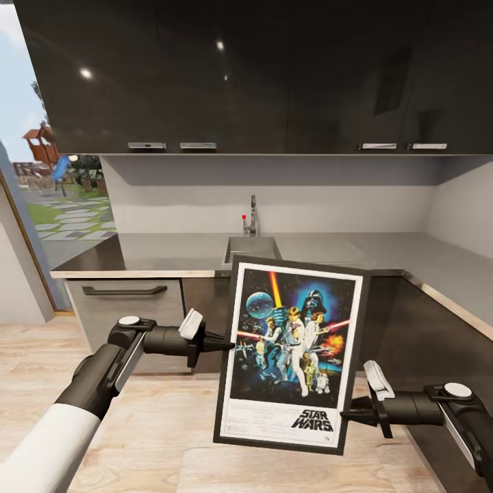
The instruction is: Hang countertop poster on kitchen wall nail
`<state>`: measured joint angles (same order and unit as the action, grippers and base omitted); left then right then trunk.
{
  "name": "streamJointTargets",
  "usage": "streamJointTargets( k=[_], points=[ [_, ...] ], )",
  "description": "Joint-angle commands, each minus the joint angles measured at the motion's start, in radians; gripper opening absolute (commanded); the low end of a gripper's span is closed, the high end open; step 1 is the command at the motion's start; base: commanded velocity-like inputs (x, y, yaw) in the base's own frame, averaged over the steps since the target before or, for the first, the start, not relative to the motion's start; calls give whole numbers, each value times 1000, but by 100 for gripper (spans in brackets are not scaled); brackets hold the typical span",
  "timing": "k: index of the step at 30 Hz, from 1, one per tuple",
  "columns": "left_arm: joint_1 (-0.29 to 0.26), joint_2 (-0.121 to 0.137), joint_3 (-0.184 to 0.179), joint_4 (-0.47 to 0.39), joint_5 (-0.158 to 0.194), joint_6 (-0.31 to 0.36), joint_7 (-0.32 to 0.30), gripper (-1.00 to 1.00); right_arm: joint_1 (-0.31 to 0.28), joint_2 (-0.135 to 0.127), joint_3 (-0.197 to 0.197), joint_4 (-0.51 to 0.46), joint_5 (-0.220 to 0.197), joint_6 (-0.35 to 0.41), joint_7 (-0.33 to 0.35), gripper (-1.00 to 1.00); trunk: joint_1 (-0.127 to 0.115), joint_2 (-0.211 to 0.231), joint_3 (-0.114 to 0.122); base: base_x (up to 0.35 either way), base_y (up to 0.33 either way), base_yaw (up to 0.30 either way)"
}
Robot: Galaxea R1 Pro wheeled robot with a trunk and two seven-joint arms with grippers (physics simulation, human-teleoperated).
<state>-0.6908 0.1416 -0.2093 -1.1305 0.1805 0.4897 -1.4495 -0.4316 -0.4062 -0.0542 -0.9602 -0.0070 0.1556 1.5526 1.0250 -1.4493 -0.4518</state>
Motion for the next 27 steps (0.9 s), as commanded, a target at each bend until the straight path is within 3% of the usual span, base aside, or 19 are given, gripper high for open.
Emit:
streamJointTargets(
  k=[1, 12, 13, 25, 27],
  points=[
    [-1, 1, -3, 0, 9, 7, -4, -100, -1, 0, -1, 0, 1, 12, 0, -100, 0, -1, -1, 0, 0, 0],
    [-1, 1, -2, 0, 8, 7, -4, -100, -1, 0, -1, 0, 1, 10, 0, -100, 0, -1, -1, 0, 0, 0],
    [-1, 1, -2, 0, 9, 7, -4, 100, -1, 0, -1, 0, 1, 10, 0, -100, 0, -1, -1, 0, 0, 0],
    [0, 4, 0, 3, 10, 8, -2, 100, -1, 0, -1, 0, 1, 10, 0, -100, 0, -1, -1, 0, 0, 0],
    [0, 21, 2, 11, 9, 6, -2, 100, -1, 0, -1, 0, 1, 9, 0, -100, 0, -1, -1, 0, 0, 0]
  ],
)
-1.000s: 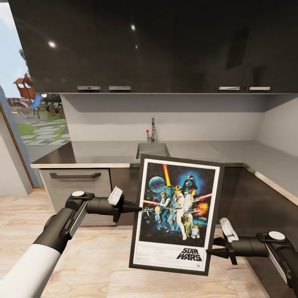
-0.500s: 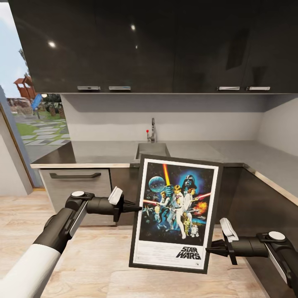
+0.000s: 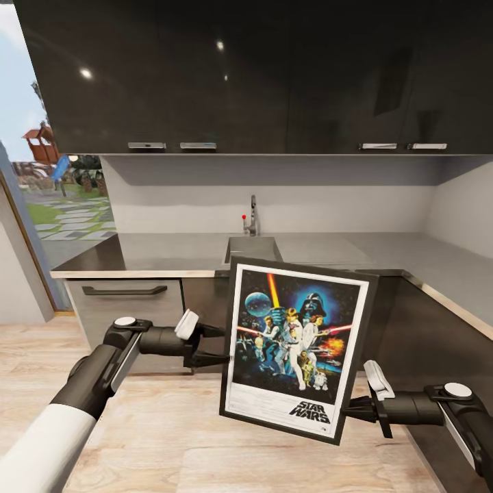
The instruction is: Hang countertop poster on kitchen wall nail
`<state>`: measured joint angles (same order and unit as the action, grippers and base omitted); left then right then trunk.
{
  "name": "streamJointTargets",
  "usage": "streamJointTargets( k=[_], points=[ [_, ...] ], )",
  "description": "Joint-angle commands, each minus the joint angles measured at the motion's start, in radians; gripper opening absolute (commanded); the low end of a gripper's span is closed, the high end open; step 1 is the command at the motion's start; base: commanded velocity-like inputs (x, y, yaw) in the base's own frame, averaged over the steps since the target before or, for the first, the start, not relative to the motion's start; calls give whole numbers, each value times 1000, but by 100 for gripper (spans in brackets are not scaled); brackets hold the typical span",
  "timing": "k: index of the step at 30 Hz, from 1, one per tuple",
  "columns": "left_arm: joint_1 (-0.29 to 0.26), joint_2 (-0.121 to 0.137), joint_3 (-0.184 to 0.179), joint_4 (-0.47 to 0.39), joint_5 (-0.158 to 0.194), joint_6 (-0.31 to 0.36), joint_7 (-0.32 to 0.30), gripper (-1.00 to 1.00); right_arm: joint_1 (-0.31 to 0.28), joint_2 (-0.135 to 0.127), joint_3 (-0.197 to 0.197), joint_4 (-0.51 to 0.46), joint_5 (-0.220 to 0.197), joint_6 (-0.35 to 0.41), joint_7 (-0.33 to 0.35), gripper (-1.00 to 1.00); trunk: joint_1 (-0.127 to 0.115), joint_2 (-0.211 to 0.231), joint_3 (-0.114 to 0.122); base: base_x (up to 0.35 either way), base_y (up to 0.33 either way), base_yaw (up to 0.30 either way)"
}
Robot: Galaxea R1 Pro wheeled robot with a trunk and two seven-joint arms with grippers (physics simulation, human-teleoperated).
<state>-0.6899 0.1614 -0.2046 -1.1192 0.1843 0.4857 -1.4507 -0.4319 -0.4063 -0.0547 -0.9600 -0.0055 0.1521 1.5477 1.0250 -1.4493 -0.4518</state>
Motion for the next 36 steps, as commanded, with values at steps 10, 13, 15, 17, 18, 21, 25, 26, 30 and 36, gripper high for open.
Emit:
streamJointTargets(
  k=[10, 13, 15, 17, 18, 21, 25, 26, 30, 36],
  points=[
    [-1, 130, 17, 20, 5, 10, -113, 100, -1, 0, -1, 0, 0, 12, 5, -100, 0, -1, -1, 0, 0, 0],
    [0, 165, 25, 22, 4, 10, -120, 100, -1, 0, -1, 0, -1, 12, 5, -100, 0, -1, -1, 0, 0, 0],
    [-1, 189, 28, 33, 5, 9, -120, 100, -1, 0, -1, 0, 0, 12, 5, -100, 0, -1, -1, 0, 0, 0],
    [0, 196, 29, 54, 5, 7, -120, 100, -1, 0, -1, -1, 0, 12, 5, -100, 0, -1, -1, 0, 0, 0],
    [0, 202, 29, 83, 5, -6, -120, 100, -1, 0, -2, -1, 0, 12, 5, -100, 0, -1, -1, 0, 0, 0],
    [0, 208, 45, 207, 4, -101, -120, 100, -1, 0, -2, -2, -1, 12, 5, -100, 0, -1, -1, 0, 0, 0],
    [0, 209, 67, 385, 4, -225, -120, 100, -1, 0, -3, -2, -1, 12, 5, -100, 0, -1, -1, 0, 0, 0],
    [0, 209, 69, 422, 4, -250, -120, 100, -1, 0, -3, -2, -1, 12, 5, -100, 0, -1, -1, 0, 0, 0],
    [0, 207, 77, 700, 6, -463, -119, 100, -1, 0, -5, -2, 1, 13, 5, -100, 0, -1, -1, 0, 0, 0],
    [0, 194, 83, 993, 68, -655, -96, 100, -1, 0, -8, -3, 0, 14, 5, -100, 0, -1, -1, 0, 0, 0]
  ],
)
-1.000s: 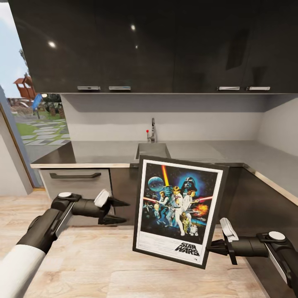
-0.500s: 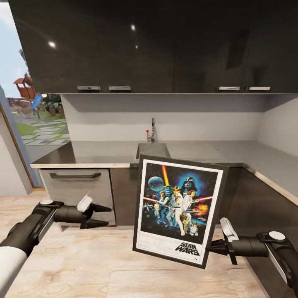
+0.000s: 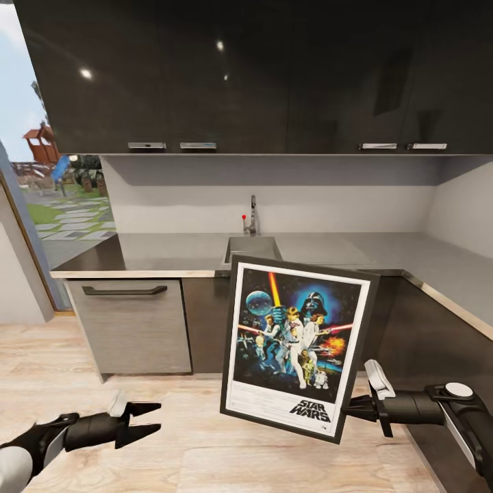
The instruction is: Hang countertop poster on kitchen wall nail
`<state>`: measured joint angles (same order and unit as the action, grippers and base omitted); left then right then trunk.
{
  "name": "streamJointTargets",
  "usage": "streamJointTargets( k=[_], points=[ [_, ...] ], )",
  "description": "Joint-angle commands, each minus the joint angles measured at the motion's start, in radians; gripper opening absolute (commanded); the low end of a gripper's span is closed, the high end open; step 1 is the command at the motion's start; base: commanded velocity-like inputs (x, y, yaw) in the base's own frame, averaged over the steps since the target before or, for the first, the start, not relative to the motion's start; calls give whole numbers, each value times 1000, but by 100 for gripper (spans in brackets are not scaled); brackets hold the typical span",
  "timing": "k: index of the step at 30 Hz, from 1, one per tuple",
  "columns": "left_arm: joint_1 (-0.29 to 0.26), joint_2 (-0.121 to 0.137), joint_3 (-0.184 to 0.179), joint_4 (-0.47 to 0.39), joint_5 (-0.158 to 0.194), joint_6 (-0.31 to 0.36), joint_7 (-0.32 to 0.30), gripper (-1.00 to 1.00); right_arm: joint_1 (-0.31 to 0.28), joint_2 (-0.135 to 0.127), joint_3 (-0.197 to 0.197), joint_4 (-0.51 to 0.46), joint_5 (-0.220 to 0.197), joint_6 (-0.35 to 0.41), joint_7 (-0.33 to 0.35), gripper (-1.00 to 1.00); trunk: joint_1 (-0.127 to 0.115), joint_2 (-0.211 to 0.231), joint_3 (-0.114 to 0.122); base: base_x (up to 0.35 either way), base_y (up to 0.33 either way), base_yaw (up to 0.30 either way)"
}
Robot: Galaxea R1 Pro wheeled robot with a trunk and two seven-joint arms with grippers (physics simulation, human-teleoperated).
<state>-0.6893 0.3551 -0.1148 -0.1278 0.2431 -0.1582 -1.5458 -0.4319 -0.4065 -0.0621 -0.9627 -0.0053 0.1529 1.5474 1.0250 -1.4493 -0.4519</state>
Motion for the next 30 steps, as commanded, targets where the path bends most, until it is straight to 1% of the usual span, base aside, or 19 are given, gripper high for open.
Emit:
streamJointTargets(
  k=[1, 2, 4, 5, 7, 8, 10, 11, 12, 14, 18, 20, 21, 22, 24, 25, 26, 27, 30],
  points=[
    [0, -4, -6, 22, 25, -35, 5, 100, -1, 0, -1, 0, -1, 13, 5, -100, 0, -1, -1, 0, 0, 0],
    [9, -11, -6, 52, 52, -72, 20, 100, -1, 0, -1, 0, -1, 13, 5, -100, 0, -1, -1, 0, 0, 0],
    [34, -20, -5, 71, 71, -97, 45, 100, -1, 0, -1, -1, 0, 13, 5, -100, 0, -1, -1, 0, 0, 0],
    [66, -31, -5, 83, 83, -113, 81, 100, -1, 0, -1, -1, 0, 12, 5, -100, 0, -1, -1, 0, 0, 0],
    [95, -46, -5, 91, 92, -124, 130, 100, -1, 0, -1, -2, 0, 12, 5, -100, 0, -1, -1, 0, 0, 19],
    [118, -66, -5, 96, 103, -133, 200, 100, -1, 0, -1, -2, 1, 12, 5, -100, 0, -1, -1, 0, 0, 113],
    [135, -87, -5, 99, 117, -140, 266, 100, -1, 0, -1, -2, 1, 12, 4, -100, 0, -1, -1, 0, 0, 173],
    [157, -114, -5, 102, 142, -148, 359, 100, -1, 0, -1, -2, 2, 11, 4, -100, 0, -1, -1, 0, 0, 231],
    [163, -120, -5, 102, 150, -150, 387, 100, -1, 0, -1, -2, 2, 11, 4, -100, 0, -1, -1, 0, 0, 243],
    [179, -136, -2, 104, 178, -155, 469, 100, -1, 0, -1, -3, 2, 11, 2, -100, 0, -1, -1, 0, 0, 267],
    [199, -140, 0, 105, 200, -157, 495, 100, -1, 0, -2, -4, 3, 11, 2, -100, 0, -1, -1, 0, 0, 281],
    [212, -141, 1, 105, 224, -158, 498, 100, -1, 0, -3, -4, 4, 10, 2, -100, 0, -1, -1, 0, 0, 287],
    [218, -141, 1, 105, 248, -159, 499, 100, -1, 0, -5, -4, 4, 11, 2, -100, 0, -1, -1, 0, 0, 288],
    [224, -141, 1, 104, 292, -160, 499, 100, -1, 0, -8, -4, 4, 11, 2, -100, 0, -1, -1, 0, 0, 276],
    [239, -139, 1, 104, 352, -160, 498, 100, -1, 0, -12, -4, 4, 13, 2, -100, 0, -1, -1, 0, 0, 167],
    [246, -138, 2, 104, 377, -160, 498, 100, -1, 0, -16, -5, 4, 13, 2, -100, 0, -1, -1, 0, 0, 83],
    [250, -138, 2, 103, 387, -160, 497, 100, -1, 0, -19, -5, 4, 14, 2, -100, 0, -1, -1, 0, 0, 67],
    [260, -138, 2, 104, 418, -158, 498, 100, -1, 0, -29, -5, 4, 14, 3, -100, 0, -1, -1, 0, 0, 22],
    [262, -137, 2, 104, 426, -157, 501, 100, -1, 0, -34, -5, 4, 14, 3, -100, 0, -1, -1, 0, 0, 16]
  ],
)
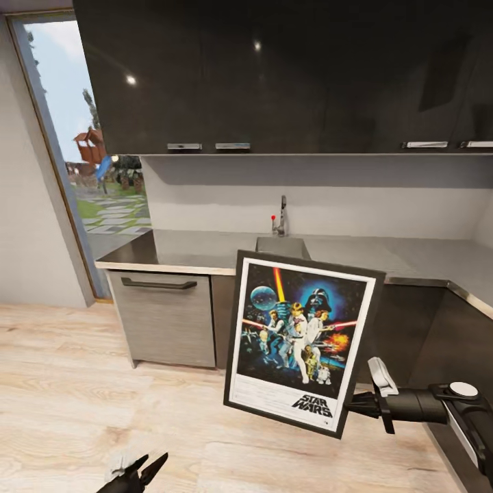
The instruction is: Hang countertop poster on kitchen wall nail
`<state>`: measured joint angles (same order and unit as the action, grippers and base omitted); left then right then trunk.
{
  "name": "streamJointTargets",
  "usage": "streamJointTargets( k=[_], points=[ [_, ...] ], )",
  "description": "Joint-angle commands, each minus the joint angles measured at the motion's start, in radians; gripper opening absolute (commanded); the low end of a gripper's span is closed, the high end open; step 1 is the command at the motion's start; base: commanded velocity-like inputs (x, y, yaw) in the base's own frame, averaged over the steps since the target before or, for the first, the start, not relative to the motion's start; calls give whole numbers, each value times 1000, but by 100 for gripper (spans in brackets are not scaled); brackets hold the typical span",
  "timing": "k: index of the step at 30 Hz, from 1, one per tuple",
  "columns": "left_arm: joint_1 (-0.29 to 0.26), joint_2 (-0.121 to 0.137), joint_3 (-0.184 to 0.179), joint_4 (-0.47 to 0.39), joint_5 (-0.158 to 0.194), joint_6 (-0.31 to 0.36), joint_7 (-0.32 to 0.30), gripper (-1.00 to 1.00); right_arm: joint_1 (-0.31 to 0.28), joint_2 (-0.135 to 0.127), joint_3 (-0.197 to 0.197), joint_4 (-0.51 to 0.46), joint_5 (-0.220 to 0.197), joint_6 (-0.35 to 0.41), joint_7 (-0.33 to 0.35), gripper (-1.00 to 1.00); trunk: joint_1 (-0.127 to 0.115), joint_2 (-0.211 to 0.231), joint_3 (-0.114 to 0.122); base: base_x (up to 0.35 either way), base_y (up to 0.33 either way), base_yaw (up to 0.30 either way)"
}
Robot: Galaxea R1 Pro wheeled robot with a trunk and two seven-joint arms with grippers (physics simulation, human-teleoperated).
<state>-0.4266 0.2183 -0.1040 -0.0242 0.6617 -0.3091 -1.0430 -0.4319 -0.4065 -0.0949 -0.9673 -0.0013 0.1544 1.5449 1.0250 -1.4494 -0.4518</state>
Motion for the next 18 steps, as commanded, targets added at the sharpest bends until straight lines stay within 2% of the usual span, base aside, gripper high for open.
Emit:
streamJointTargets(
  k=[1, 5, 18],
  points=[
    [0, 1, -8, 1, 9, -5, -1, 100, -1, 0, -3, 0, 0, 13, 5, -100, 0, -1, -1, 0, 0, 9],
    [31, 15, -9, 1, 16, -3, 4, 100, -1, 0, -12, 1, 0, 13, 4, -100, 0, -1, -2, 0, 0, 2],
    [41, 16, -10, 0, 16, -1, 6, 100, -1, 0, -12, 0, 0, 19, 3, -100, 0, -1, -20, 0, 0, 0]
  ],
)
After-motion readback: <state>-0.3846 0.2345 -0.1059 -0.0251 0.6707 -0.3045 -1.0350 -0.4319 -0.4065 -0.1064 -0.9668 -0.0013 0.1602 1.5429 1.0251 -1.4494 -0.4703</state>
